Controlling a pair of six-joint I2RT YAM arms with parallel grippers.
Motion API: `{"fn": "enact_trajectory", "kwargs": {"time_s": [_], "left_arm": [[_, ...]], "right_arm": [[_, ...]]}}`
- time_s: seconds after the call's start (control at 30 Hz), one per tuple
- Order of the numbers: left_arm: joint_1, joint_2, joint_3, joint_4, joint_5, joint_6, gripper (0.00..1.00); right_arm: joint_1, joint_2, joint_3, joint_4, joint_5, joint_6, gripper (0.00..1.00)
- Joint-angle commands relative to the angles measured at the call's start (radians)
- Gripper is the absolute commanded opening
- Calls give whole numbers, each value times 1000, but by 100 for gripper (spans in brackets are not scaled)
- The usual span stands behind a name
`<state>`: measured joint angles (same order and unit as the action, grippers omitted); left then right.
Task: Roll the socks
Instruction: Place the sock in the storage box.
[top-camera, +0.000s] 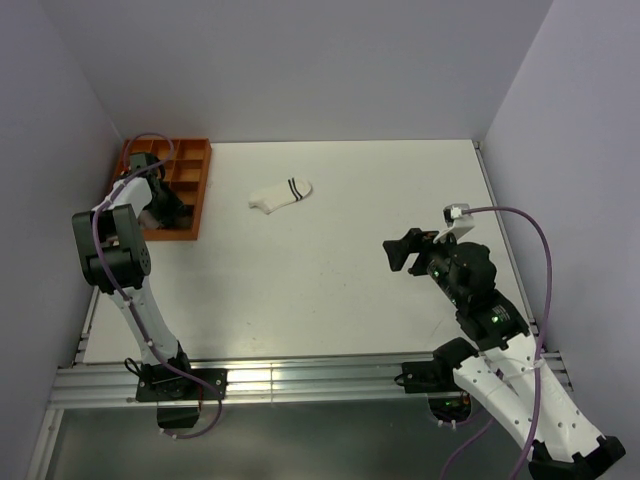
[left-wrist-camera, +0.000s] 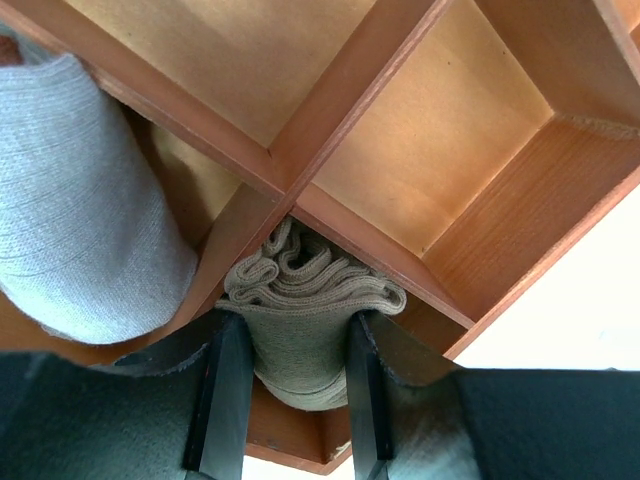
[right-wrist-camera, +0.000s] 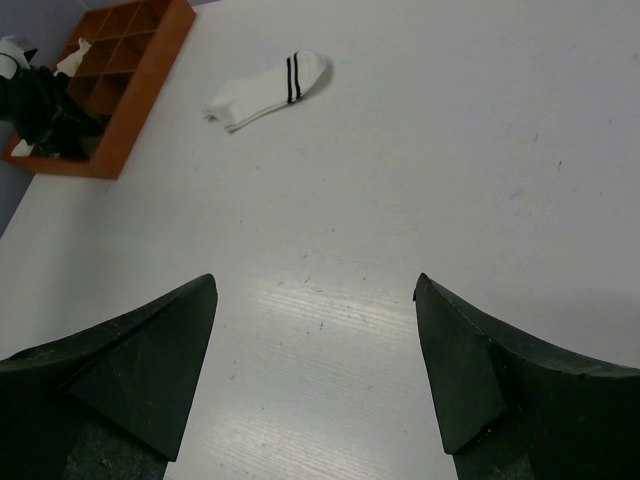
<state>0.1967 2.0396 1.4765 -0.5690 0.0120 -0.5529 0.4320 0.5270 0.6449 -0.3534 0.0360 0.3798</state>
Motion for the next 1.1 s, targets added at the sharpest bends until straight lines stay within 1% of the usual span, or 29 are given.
{"fn": "enact_trajectory", "kwargs": {"time_s": [0.0,0.1,0.23,0.3,0.33,0.43,0.53,0.6,0.63,0.67,0.83,0.9,1.0,1.03,1.07], "left_arm": [[-9,149,-88,-198,34,68,0],[-10,165,-101,-209,51,91,0],[-10,165,-104,-215,37,87,0],[-10,139,-102,-213,36,71,8],[-11,104,-104,-210,36,68,16],[-14,36,-87,-215,9,47,30],[-16,-14,-53,-232,0,31,40],[-16,-33,-30,-241,-3,22,43],[-17,-48,-21,-252,-7,22,49],[-19,-56,-13,-253,-7,16,50],[-25,-93,33,-285,-7,11,63],[-26,-97,47,-295,-7,7,64],[-34,-127,64,-304,-43,1,68],[-34,-139,70,-307,-52,-1,71],[-36,-147,77,-311,-63,-5,72]], "right_arm": [[1,11,-7,44,-10,-21,87],[1,15,-5,42,-12,-22,87],[1,11,-11,47,-18,-22,87],[1,13,-8,48,-21,-22,87],[1,13,-8,47,-22,-24,87],[1,18,-7,47,-31,-25,87],[1,24,-4,45,-31,-27,87],[1,24,-4,44,-31,-28,87],[1,24,-4,44,-31,-28,87],[1,24,-4,44,-31,-28,87],[1,22,1,39,-31,-28,87],[1,19,-2,44,-31,-28,87],[1,19,-4,47,-31,-30,87],[1,21,-4,48,-31,-32,87],[1,24,-4,48,-53,-32,87]]}}
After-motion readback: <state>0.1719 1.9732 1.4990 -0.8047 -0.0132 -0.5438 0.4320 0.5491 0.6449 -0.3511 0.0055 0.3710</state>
